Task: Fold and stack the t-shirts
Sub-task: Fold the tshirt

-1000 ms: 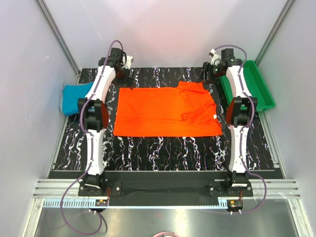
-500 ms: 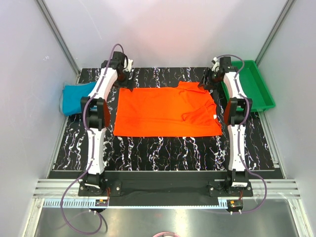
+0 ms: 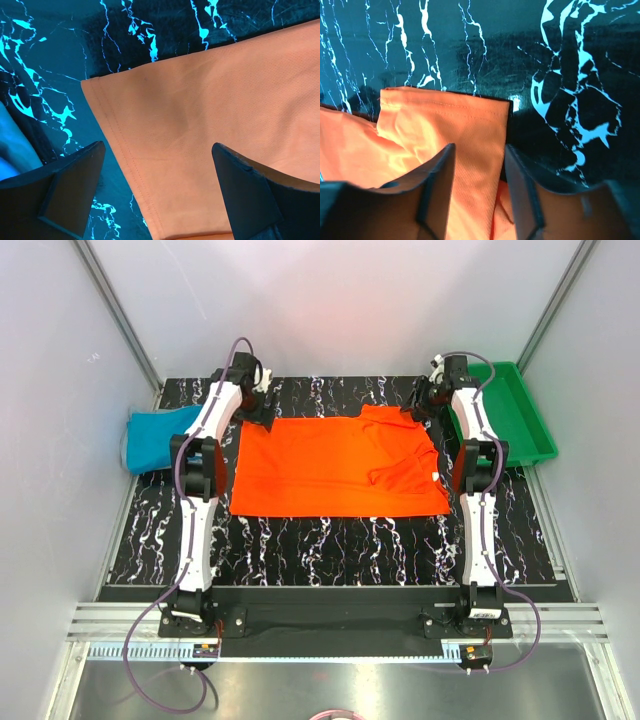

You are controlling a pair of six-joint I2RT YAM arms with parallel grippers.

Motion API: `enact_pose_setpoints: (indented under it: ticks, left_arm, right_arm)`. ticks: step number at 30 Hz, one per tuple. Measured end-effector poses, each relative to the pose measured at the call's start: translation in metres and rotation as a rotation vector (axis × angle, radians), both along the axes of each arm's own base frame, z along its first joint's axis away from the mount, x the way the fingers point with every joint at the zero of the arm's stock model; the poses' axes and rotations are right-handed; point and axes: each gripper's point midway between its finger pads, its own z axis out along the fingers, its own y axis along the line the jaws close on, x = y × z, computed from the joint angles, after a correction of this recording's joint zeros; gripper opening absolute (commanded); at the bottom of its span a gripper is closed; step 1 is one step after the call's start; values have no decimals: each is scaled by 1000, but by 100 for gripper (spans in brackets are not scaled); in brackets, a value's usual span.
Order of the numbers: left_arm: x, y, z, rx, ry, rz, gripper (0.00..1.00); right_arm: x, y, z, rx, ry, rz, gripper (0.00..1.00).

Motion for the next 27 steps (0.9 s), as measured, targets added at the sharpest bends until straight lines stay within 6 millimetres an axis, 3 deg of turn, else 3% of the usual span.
enact_pose_setpoints:
  ticks: [5,8,22,27]
  left_arm:
    - [0,0,0,-2,0,4,95]
    - [0,1,0,-2,0,14,93]
    - [19,49,6,60,-55,150,88]
    - [24,53,-8,46,-45,164,82]
  right_arm:
    - [2,3,-6,18,4,-7,23]
    - [3,5,-9,27,6,-10,0]
    - [7,8,-4,37,-11,-10,0]
    - [8,9,-3,40,-14,-11,0]
